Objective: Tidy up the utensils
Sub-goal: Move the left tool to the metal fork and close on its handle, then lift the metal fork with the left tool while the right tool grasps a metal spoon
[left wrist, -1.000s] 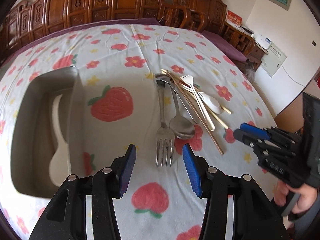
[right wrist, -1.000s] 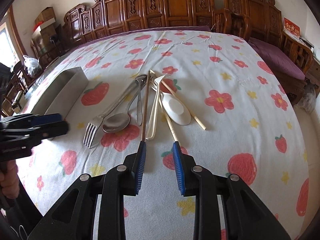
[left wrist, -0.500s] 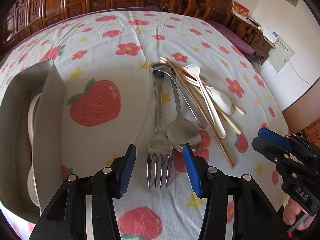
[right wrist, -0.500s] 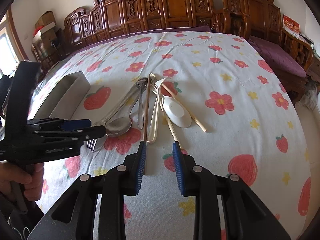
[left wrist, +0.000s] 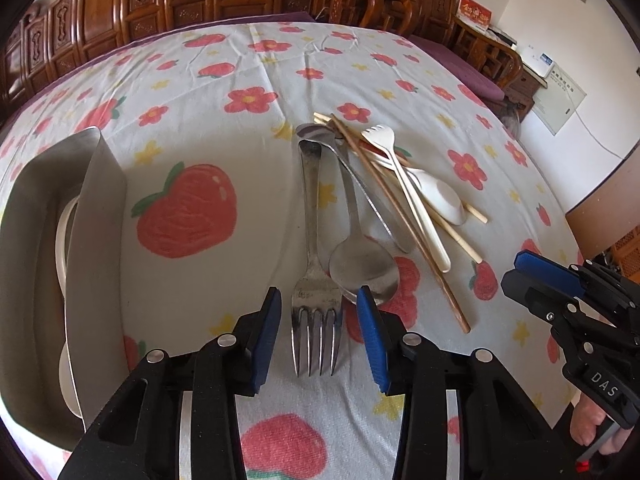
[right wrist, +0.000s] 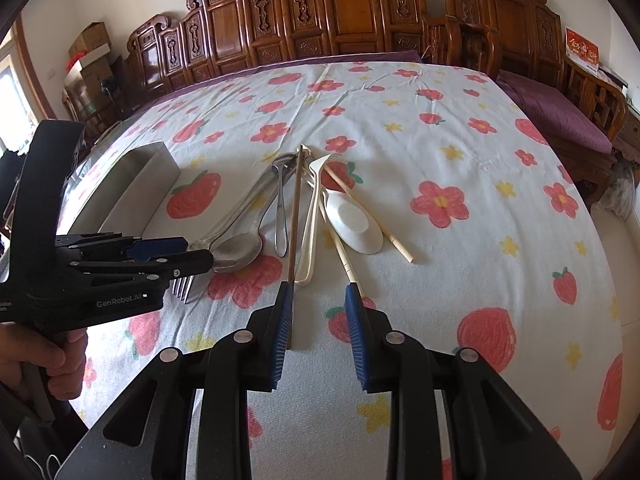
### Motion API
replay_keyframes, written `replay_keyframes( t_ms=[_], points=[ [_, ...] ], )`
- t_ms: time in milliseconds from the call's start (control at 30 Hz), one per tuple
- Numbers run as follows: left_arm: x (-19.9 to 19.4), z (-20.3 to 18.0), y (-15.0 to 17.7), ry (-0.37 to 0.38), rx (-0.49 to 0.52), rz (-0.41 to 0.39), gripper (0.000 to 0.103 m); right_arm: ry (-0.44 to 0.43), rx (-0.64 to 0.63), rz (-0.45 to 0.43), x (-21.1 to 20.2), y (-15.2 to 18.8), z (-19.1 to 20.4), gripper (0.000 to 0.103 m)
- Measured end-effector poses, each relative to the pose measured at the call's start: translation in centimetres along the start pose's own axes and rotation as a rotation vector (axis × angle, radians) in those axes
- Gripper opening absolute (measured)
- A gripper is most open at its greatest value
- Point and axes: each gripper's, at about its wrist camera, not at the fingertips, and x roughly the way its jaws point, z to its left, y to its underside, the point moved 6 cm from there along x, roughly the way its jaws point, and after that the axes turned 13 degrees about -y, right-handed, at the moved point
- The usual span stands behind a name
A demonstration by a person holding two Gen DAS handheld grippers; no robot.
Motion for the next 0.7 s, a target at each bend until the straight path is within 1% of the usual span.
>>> replay_keyframes(
  t_ms=[167, 233, 333, 367, 400, 467, 567, 633, 700],
  points=[
    [0.3, 0.1, 0.3, -0.032, 0.021, 0.016, 0.037, 0.0, -0.005, -0.004, -0.1, 0.0, 0.2, 0.03],
    [0.7, 0.3, 0.6, -0.038, 0.028, 0.036, 0.037, 0.001, -0.006, -0.003, 0.0, 0.0, 0.2, 0.03],
    [0.6, 0.4, 0.8, -0.038, 0.034, 0.026, 0.036, 0.002, -0.009, -0.002, 0.0, 0.0, 0.2, 0.03],
    [0.6, 0.4, 0.8, -0.035, 0.031, 0.028, 0.032, 0.003, -0.009, -0.002, 0.0, 0.0, 0.2, 0.03],
    [0.6, 0.3, 0.8, -0.025, 0.03, 0.03, 0.024, 0.003, -0.009, -0.002, 0.0, 0.0, 0.2, 0.03],
    [0.5, 0.2, 0.8, -0.021, 0.033, 0.034, 0.024, 0.003, -0.011, 0.0, 0.0, 0.0, 0.3, 0.03],
    [0.0, 0.2, 1.1, -0.031, 0.044, 0.023, 0.024, 0.007, -0.018, 0.003, 0.1, 0.1, 0.4, 0.03],
    [-0.9, 0.4, 1.4, -0.051, 0.057, 0.002, 0.024, 0.008, -0.019, 0.005, 0.1, 0.1, 0.4, 0.03],
    [-1.8, 0.7, 1.8, -0.049, 0.065, -0.012, 0.024, 0.009, -0.023, 0.009, 0.2, 0.1, 0.5, 0.03]
  ],
)
